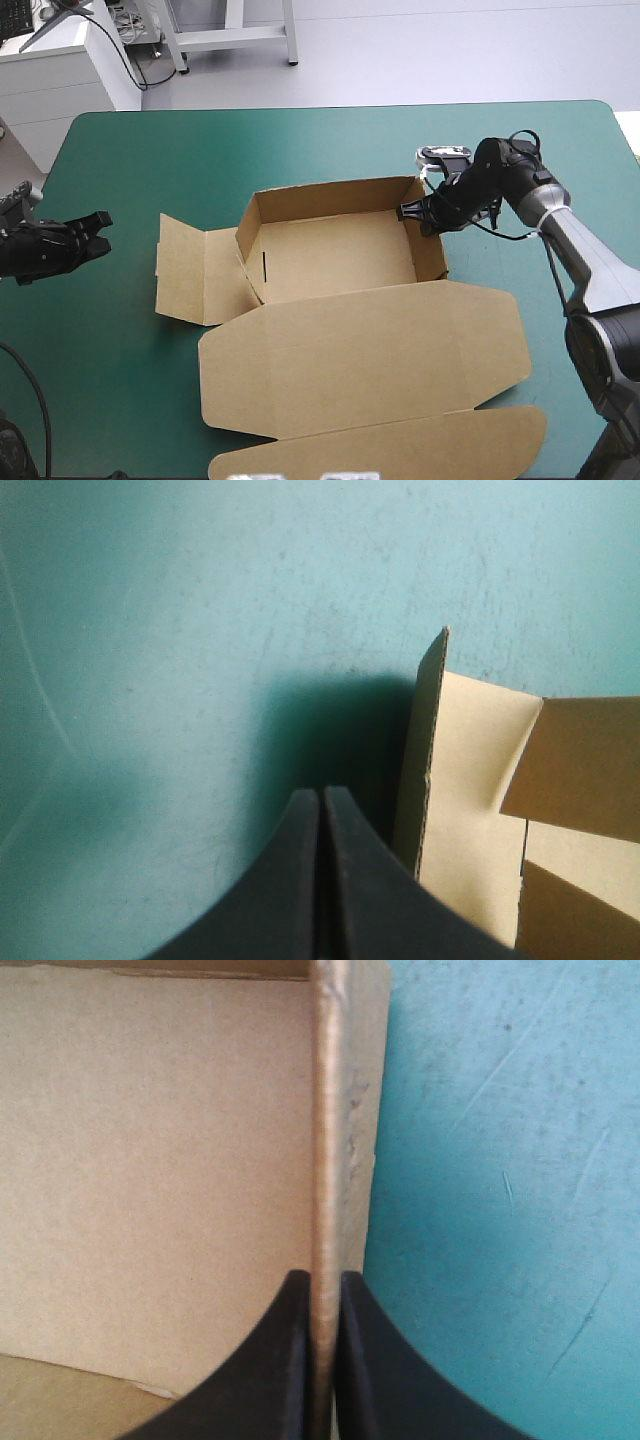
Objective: Fold the box
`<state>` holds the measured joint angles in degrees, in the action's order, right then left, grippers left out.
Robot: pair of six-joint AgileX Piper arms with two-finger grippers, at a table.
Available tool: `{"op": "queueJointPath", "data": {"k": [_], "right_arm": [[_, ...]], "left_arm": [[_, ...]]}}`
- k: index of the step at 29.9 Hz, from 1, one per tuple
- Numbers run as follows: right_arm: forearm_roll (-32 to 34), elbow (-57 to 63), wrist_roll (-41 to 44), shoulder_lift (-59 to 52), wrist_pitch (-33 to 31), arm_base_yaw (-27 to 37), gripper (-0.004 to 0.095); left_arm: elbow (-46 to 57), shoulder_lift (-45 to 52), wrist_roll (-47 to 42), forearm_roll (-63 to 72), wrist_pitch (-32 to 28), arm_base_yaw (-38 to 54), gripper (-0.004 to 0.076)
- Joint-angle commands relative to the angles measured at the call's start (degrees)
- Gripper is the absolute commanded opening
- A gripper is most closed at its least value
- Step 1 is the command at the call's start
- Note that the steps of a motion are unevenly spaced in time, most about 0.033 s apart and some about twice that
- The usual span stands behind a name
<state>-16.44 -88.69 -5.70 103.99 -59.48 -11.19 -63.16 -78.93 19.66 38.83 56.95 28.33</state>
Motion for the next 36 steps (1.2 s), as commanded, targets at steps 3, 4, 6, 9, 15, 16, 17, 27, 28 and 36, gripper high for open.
{"op": "queueJointPath", "data": {"k": [3,4,6,9,15,16,17,27,28,36], "right_arm": [[0.25,-2.03,-2.11,-2.06,0.51,0.19,0.018],[0.25,-2.5,-2.14,-2.06,0.41,0.19,0.0228],[0.25,-3.77,-2.57,-2.06,-0.5,0.19,0.0383],[0.25,-5.8,-3.44,-2.06,-2.15,0.19,0.0668],[0.31,-10.48,-1.25,-2.06,-8.58,0.19,0.091],[0.59,-11.22,-0.63,-2.06,-9.34,0.19,0.091],[0.82,-12.08,0.34,-2.06,-10.6,0.19,0.091],[1.71,-13.04,3.99,-8.15,-12.13,0.19,0.0905],[2.04,-12.61,4.41,-9.27,-12.13,0.19,0.0905],[6.59,-7.13,6.91,-15.94,-12.13,0.19,0.0905]], "left_arm": [[-1.37,2.22,0.64,2.79,-1.4,-0.2,-0.0009],[-1.37,2.22,0.64,2.91,-1.4,-0.2,-0.0009],[-1.37,2.22,0.64,2.91,-1.4,-0.2,-0.0009],[-1.37,2.22,0.64,2.91,-1.49,-0.2,-0.0008],[-1.37,2.22,0.98,2.91,-1.63,-0.2,-0.0008],[-1.37,2.22,0.77,2.91,-1.63,-0.2,-0.0009],[-1.37,2.22,0.39,2.91,-1.63,-0.2,-0.0009],[-1.37,2.22,1.49,2.91,-1.53,-0.2,-0.0009],[-1.37,2.22,1.49,2.91,-1.53,-0.2,-0.0008],[-1.37,2.22,1.49,3.16,-1.9,-0.2,-0.0009]]}}
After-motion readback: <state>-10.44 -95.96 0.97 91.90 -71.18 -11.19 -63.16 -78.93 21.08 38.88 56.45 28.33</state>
